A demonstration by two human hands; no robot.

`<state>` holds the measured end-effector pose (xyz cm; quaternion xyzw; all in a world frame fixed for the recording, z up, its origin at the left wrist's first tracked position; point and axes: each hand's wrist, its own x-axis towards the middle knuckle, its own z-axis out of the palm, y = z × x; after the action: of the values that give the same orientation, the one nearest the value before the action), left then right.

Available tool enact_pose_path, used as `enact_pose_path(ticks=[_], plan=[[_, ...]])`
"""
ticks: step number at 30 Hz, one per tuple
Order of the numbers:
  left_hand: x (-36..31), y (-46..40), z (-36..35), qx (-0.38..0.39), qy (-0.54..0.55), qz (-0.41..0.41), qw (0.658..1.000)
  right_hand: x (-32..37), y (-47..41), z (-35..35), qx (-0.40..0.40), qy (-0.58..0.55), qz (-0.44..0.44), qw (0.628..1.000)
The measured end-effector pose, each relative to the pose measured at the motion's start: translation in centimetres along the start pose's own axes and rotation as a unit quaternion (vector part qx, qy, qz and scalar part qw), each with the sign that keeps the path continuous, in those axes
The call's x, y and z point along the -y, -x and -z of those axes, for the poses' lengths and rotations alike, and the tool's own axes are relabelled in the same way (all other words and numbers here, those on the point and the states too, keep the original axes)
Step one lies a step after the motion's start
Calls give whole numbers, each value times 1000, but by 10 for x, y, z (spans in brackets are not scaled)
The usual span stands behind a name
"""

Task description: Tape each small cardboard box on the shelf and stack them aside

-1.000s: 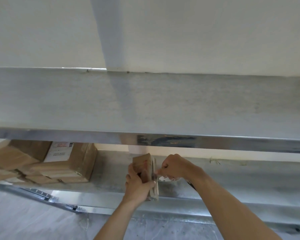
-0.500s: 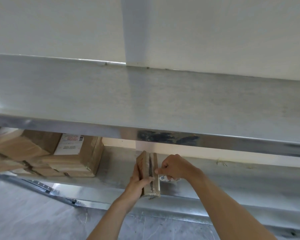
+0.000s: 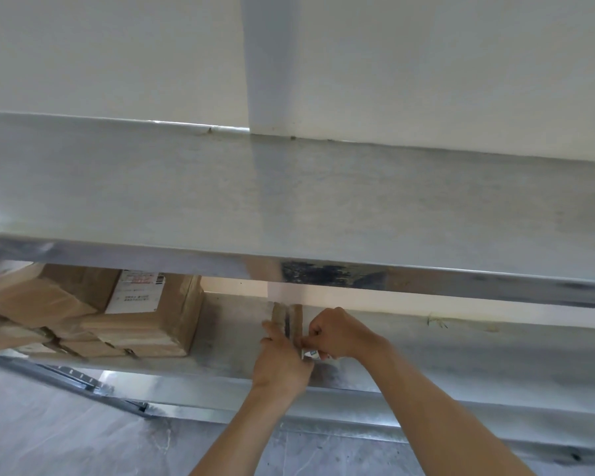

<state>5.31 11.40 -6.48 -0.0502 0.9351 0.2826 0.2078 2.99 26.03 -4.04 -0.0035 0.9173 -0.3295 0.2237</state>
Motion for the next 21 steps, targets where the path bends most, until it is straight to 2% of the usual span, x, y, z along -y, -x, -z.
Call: enact_pose_path(ticks=[5,10,17,21], plan=[[8,3,0,-5,52,-16,999,-3,8,5,25,-45,8,999],[12,1,1,11,138,-12,990,-8,11,7,3,-56,11,998],[24,2,1,35,264,10,964,-25,15,18,10,-50,-20,999],[33,2,-1,76,352,38,932,-35,21,26,12,-24,-43,999]])
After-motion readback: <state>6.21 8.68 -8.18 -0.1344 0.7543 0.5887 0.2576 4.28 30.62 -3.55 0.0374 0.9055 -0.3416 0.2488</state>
